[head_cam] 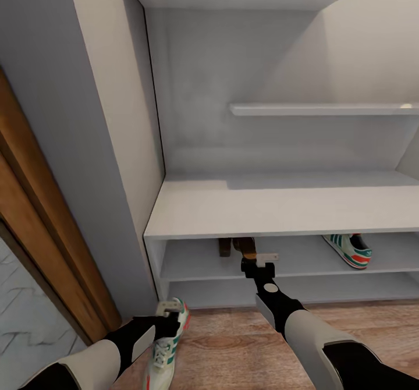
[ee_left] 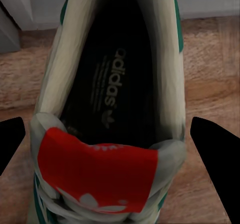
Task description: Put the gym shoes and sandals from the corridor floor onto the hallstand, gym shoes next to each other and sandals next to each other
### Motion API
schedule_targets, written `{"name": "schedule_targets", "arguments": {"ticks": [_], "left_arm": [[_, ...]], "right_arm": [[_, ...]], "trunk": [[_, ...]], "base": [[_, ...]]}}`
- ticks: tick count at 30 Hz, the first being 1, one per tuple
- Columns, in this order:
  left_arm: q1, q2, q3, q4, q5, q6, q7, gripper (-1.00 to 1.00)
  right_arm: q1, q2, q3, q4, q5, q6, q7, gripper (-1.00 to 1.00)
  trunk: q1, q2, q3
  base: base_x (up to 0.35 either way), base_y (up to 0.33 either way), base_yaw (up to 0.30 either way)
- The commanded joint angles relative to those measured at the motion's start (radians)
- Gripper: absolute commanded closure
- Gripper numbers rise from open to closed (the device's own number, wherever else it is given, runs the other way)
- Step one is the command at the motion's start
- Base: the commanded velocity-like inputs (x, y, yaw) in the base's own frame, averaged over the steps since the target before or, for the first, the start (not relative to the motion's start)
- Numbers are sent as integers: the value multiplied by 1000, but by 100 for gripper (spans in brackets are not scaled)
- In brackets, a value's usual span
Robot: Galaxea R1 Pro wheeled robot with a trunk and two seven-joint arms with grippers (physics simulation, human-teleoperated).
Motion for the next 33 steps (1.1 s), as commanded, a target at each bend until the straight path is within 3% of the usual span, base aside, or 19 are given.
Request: {"name": "schedule_targets", "arguments": {"ticks": [1, 5, 10, 33], "left_arm": [[0, 0, -1, 0, -1, 0, -17, 100], [0, 0, -1, 0, -2, 0, -75, 100], [0, 0, 0, 0, -2, 1, -106, 100], [0, 0, -1, 0, -2, 1, -121, 100]], "right_arm": [[0, 0, 0, 0, -2, -1, 2, 100], [0, 0, 0, 0, -2, -1, 2, 100], [0, 0, 0, 0, -2, -1, 2, 100], [0, 0, 0, 0, -2, -1, 2, 100]], "trunk": [[0, 0, 0], [0, 0, 0], [0, 0, 0], [0, 0, 0]], "base": [[2, 1, 0], [1, 1, 0], [0, 0, 0], [0, 0, 0]]}}
